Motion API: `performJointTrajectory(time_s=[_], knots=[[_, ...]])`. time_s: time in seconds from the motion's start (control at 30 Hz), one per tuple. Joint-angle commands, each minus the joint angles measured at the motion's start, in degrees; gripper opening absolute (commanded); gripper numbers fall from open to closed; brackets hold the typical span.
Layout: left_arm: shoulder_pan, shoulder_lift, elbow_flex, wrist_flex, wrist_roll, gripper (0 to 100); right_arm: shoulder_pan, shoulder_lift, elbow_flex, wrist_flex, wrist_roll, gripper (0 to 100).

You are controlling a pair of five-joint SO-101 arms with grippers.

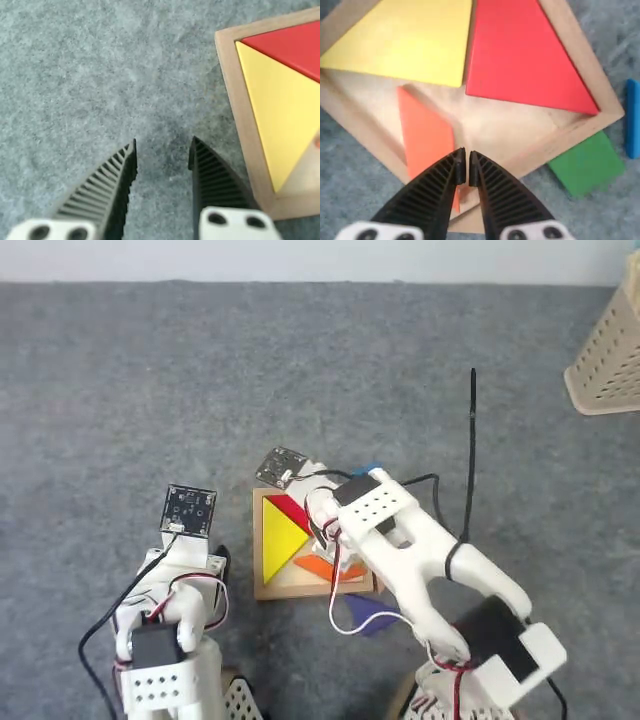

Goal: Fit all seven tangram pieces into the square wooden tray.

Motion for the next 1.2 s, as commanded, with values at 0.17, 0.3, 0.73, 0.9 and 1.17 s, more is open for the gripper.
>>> performJointTrajectory(time_s=[0.17, 0.3, 0.73, 0.9, 1.17], knots=[[0.1, -0.4, -0.7, 0.3, -0.3, 17, -5.7, -0.3, -1.8, -1.1, -0.5, 0.6], [0.1, -0.4, -0.7, 0.3, -0.3, 17, -7.0, -0.3, -1.7, -2.9, -1.5, 0.6], [0.1, -0.4, -0.7, 0.3, -0.3, 17, -2.9, -11.7, 1.8, -1.1, -3.8, 0.6], [0.1, -0.4, -0.7, 0.3, -0.3, 17, -4.2, -12.3, 6.2, -2.6, 0.4, 0.6], [0.1, -0.4, -0.7, 0.3, -0.3, 17, -4.4, -6.8, 5.8, -2.3, 2.5, 0.6]])
